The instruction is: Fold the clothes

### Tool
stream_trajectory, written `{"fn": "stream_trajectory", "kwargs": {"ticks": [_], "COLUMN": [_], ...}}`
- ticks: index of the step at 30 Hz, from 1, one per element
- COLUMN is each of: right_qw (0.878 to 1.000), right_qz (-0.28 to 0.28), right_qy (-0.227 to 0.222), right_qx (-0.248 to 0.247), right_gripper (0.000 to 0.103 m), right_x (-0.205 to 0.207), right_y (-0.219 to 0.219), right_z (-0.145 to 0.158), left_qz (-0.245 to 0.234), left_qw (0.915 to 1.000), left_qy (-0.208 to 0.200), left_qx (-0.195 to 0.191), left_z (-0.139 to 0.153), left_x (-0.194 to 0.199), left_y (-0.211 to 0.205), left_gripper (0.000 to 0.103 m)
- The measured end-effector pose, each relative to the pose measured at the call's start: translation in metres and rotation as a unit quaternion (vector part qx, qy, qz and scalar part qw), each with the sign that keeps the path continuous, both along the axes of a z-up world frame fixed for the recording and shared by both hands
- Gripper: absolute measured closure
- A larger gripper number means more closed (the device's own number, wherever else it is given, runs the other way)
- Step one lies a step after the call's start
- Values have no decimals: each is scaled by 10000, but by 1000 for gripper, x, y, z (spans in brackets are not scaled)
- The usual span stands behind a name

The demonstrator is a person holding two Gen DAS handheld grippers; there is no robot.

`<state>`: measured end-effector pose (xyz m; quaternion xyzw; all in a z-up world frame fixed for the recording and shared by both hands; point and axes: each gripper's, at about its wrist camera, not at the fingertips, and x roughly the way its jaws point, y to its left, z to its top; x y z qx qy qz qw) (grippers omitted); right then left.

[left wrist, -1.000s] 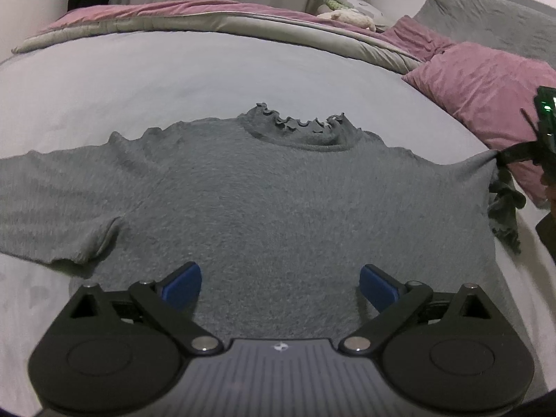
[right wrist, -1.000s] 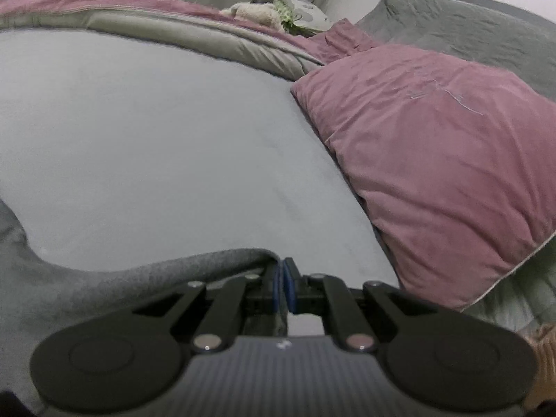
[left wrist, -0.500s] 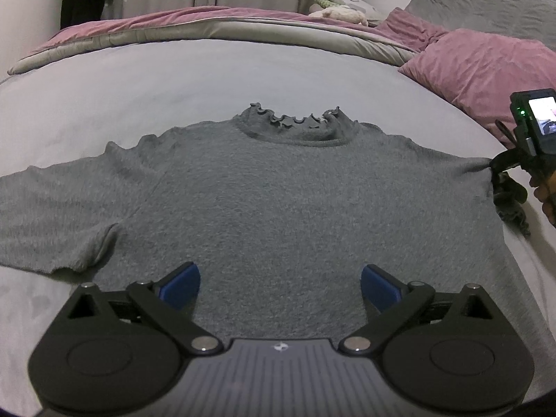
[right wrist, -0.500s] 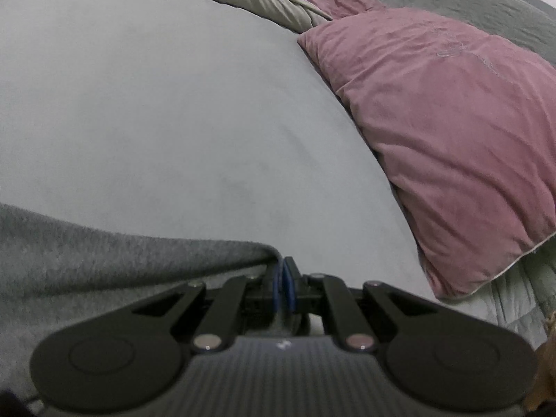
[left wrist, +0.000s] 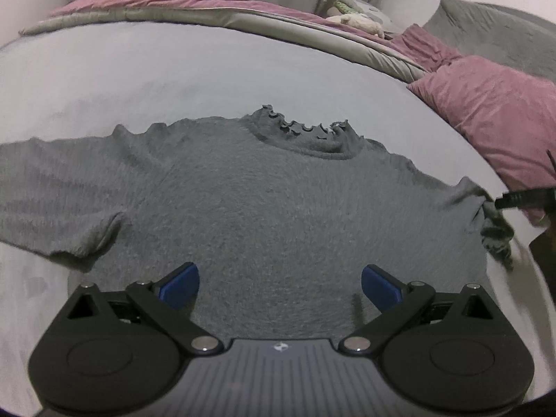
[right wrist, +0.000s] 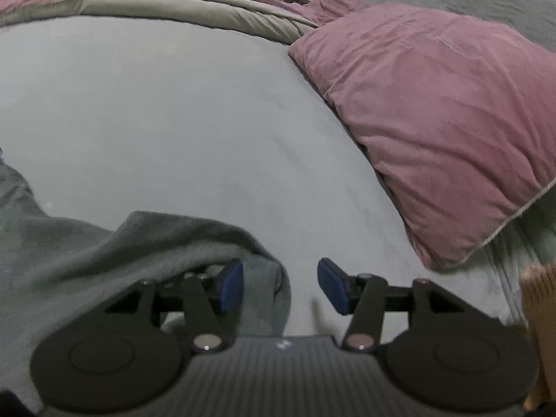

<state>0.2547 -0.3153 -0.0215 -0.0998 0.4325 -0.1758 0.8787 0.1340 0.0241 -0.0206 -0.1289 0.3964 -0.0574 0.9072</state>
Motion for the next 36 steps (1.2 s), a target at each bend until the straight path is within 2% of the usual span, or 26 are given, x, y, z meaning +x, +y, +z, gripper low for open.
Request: {"fn": "stream_trajectory", "kwargs": {"ticks": [9,15,20,24,26,29,31,32,36], "right_qw": [9935,9839,9694,9479,9451,9472,9532,9568,9780], "right_qz": [-202,-409,-585,-774,-837,-892,-798,-738,-366], "right_qy": [-84,-143,-105,39,87,197,258,306,826], "right_qx": [1119,1734,2381,3090,3159,3075,2904,2796,1880], "right_gripper": [50,50,54,64,67,74,85,94,98], "right_x": [-38,-60,-71,-71,-70,-66,-62,-61,-48], "right_y": [-10,-34,-50,-57,-55,-49,-42,-39,-22], "right_z": [16,25,18,-2,-11,-25,-31,-33,-27], "left_qz": [49,97,44,41,46,62,71,74,67], "left_qw": [9996,9996,9997,9997,9997,9997,9998,9998,9998], "left_qy": [11,-61,-74,-63,-54,-35,-16,-4,7], "left_qx": [-296,-247,-236,-218,-214,-212,-209,-206,-206], "left_z": [7,12,13,12,12,11,9,9,8], "left_x": [-2,-3,-5,-4,-4,-3,-2,-2,-2], "left_y": [4,3,1,0,-1,0,1,1,1], "left_gripper": [3,3,3,3,3,3,3,3,3]}}
